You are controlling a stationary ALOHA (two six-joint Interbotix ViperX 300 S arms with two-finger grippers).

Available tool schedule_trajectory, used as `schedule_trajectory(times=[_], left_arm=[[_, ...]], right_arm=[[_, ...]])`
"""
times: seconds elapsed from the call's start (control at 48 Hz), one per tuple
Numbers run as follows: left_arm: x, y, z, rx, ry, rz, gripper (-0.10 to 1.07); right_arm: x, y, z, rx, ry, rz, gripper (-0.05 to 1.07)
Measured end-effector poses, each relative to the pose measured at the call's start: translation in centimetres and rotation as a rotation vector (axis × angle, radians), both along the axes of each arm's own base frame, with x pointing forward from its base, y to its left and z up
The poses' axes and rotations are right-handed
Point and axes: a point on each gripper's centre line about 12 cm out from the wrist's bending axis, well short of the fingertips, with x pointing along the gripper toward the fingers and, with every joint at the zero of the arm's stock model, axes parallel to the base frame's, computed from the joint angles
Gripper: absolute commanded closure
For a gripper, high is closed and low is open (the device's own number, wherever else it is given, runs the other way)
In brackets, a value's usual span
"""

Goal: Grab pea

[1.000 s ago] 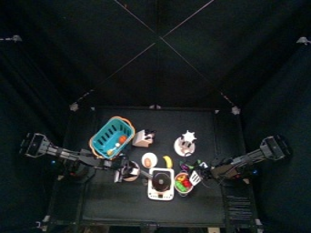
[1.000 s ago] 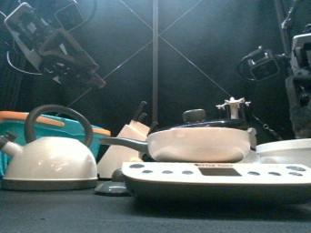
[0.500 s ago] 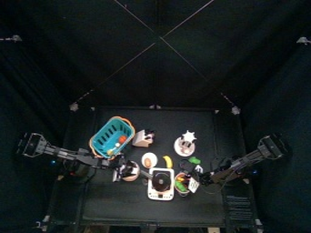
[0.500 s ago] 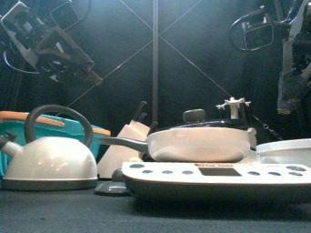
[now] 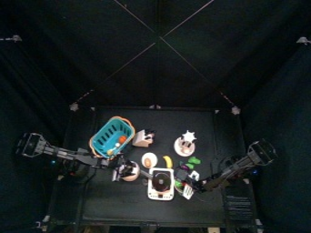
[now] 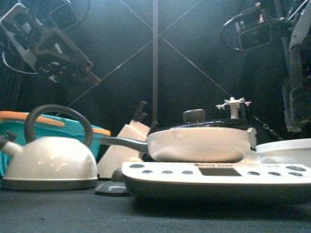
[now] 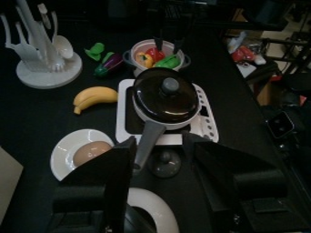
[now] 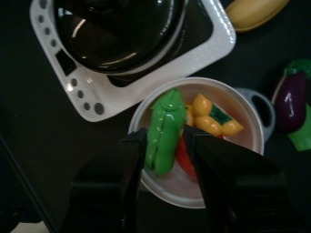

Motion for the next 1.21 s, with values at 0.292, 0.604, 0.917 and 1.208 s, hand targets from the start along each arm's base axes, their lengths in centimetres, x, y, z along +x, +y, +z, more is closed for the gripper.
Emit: schedule_trajectory(times=[0.292,0.604,0.917,1.208], left_arm=[[0.0,0.0,0.0,-0.001,0.0,0.001,0.15],[0.0,0.0,0.0,-0.001,0.0,0.002,0.15],[0.0,0.0,0.0,-0.003,0.0,0.001,0.15],[-0.1,0.0,-0.2,-0.001,0.005,0.001,0.15]], right_arm=[[-0.1,0.2,-1.0,0.006,0.047,-0.025,0.12],[0.3,0.4,-2.6,-0.024,0.092,-0.024,0.13],[0.6,0.5,-3.3,-0.042,0.11,-0.017,0.21],[0.9,0.5,-3.8,-0.046,0.113,-0.016,0.43]])
